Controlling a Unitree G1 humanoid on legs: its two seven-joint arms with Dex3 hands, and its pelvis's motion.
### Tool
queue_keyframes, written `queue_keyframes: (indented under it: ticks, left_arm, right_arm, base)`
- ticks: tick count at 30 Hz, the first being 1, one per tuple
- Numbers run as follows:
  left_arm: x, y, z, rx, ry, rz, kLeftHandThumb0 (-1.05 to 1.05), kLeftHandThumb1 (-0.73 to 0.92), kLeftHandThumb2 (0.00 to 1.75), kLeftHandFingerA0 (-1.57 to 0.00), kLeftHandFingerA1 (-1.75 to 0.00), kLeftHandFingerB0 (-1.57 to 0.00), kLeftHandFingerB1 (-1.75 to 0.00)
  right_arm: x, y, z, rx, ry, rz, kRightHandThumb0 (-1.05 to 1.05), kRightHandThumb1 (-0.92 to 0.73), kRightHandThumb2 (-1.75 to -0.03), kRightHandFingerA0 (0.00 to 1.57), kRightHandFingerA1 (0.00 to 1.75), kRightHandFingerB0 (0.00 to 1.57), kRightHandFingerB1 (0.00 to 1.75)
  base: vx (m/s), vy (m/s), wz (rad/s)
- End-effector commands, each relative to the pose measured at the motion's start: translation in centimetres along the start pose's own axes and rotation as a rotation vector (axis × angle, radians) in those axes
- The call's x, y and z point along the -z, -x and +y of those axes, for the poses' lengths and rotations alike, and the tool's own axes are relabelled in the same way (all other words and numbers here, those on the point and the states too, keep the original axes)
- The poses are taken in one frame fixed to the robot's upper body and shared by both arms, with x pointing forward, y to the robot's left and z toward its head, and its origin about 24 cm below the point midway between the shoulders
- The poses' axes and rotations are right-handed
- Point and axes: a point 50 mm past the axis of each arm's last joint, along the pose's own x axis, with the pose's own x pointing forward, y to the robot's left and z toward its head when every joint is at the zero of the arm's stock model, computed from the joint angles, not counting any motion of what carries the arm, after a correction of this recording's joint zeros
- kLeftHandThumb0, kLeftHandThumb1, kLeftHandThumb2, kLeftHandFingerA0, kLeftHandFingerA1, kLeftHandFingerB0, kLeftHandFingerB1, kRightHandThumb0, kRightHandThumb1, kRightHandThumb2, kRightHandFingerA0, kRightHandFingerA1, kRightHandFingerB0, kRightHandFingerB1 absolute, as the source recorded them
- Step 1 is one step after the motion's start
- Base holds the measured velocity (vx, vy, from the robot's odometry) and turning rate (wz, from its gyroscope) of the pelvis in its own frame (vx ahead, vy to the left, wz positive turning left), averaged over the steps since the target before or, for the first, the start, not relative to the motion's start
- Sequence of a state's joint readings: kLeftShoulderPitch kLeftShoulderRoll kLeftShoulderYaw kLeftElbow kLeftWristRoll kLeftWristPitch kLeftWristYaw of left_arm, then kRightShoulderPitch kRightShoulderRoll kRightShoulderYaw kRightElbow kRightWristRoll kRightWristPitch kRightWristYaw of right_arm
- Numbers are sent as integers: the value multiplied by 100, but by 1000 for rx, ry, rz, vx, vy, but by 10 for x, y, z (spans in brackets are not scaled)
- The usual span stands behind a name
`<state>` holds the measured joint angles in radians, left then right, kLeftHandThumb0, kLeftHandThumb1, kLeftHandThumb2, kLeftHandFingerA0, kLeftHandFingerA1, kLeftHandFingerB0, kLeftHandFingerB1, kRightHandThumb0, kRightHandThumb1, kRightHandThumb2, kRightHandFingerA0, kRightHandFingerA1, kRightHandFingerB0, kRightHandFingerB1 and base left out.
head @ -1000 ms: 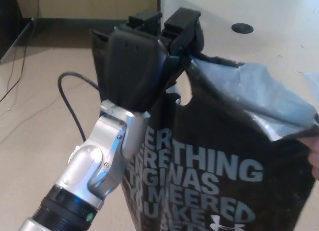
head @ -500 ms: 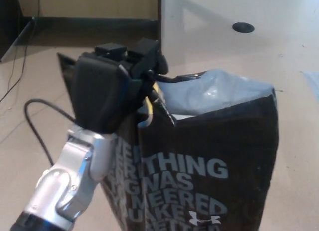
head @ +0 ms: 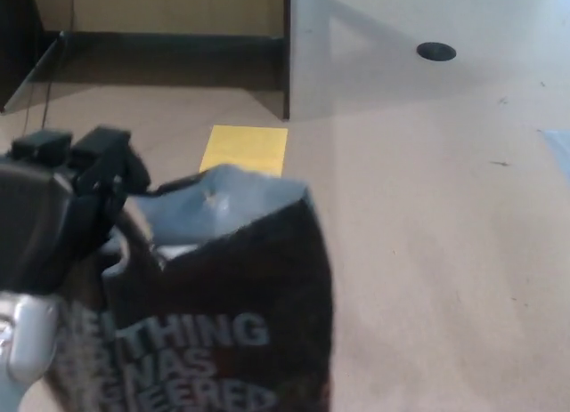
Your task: A person is holding a plastic bag and the robot extends its left hand to grab the bag by hooking its thumb into the holes at the top and brings its hand down by its side. Then it extends its arm again to hand the plastic bag back to the person.
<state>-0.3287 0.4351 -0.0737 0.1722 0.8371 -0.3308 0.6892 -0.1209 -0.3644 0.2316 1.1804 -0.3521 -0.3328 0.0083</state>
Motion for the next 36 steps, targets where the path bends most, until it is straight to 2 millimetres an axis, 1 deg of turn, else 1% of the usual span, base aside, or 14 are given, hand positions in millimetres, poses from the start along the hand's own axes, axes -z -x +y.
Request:
queue_keyframes:
  ticks: [1, 7, 8, 11, 12, 13, 14, 19, 23, 25, 27, 28, 34, 36]
  left_arm:
    - [10, 28, 5, -41, 65, 44, -5, 54, 93, -125, -142, -93, -124]
    - [23, 79, 4, 25, 39, 140, 5, 54, 96, -123, -139, -92, -117]
    - [26, 89, 4, 53, 51, 177, 2, 66, 81, -90, -168, -76, -135]
    - [42, 129, 7, 101, -2, 258, 7, 66, 68, -90, -160, -81, -130]
    - [46, 140, 6, 112, -12, 301, 6, 53, 93, -118, -133, -92, -113]
    - [49, 152, 7, 134, -23, 338, 7, 53, 92, -120, -135, -92, -114]
    - [52, 166, 8, 164, -39, 381, 3, 69, 67, -88, -162, -78, -135]
    - [65, 211, 15, 263, -131, 496, 1, 68, 66, -92, -159, -86, -121]
    - [70, 242, 21, 342, -216, 548, 7, 61, 60, -85, -163, -74, -137]
    - [70, 251, 22, 386, -240, 557, 4, 59, 59, -89, -155, -91, -98]
    - [69, 260, 22, 418, -220, 594, 2, 61, 59, -92, -151, -94, -92]
    - [69, 262, 22, 423, -218, 596, -3, 60, 60, -93, -153, -97, -72]
    - [60, 281, 24, 478, -179, 600, -1, 70, 63, -87, -162, -71, -136]
    - [59, 283, 23, 507, -167, 602, -2, 71, 64, -88, -160, -74, -133]
  right_arm:
    - [-6, -4, -7, 15, -12, -1, -35, -69, -61, 64, 47, 58, 41]
    - [-11, -6, -11, 23, 34, -15, -35, -69, -59, 66, 45, 57, 39]
    - [-11, -6, -11, 23, 27, -15, -35, -69, -59, 66, 45, 57, 39]
    - [-13, -7, -15, 26, 17, -13, -35, -69, -59, 66, 45, 57, 39]
    - [-14, -8, -15, 25, 19, -14, -36, -69, -61, 64, 46, 57, 40]
    - [-14, -8, -15, 24, 22, -13, -35, -70, -61, 63, 45, 57, 40]
    - [-13, -8, -13, 22, 22, -11, -40, -67, -62, 64, 47, 55, 40]
    - [-13, -7, -10, 21, 23, -8, -40, -66, -62, 65, 47, 56, 41]
    - [-12, -7, -8, 12, 22, 2, -36, -69, -59, 66, 45, 58, 39]
    - [-11, -7, -8, 15, 16, 2, -36, -70, -61, 64, 46, 58, 40]
    - [-12, -7, -8, 17, 11, 1, -35, -70, -61, 64, 46, 58, 41]
    - [-12, -7, -8, 17, 11, 1, -35, -69, -61, 64, 46, 58, 41]
    - [-11, -7, -2, 14, 8, -1, -36, -70, -60, 67, 46, 59, 40]
    - [-11, -7, -2, 16, 4, 2, -36, -70, -61, 67, 47, 60, 41]
  base:
    - [0, 0, 0]
    - [0, 0, 0]
    - [0, 0, 0]
    - [0, 0, 0]
    - [0, 0, 0]
    - [0, 0, 0]
    - [0, 0, 0]
    - [0, 0, 0]
    - [0, 0, 0]
    - [0, 0, 0]
    - [0, 0, 0]
    - [0, 0, 0]
    - [0, 0, 0]
    - [0, 0, 0]
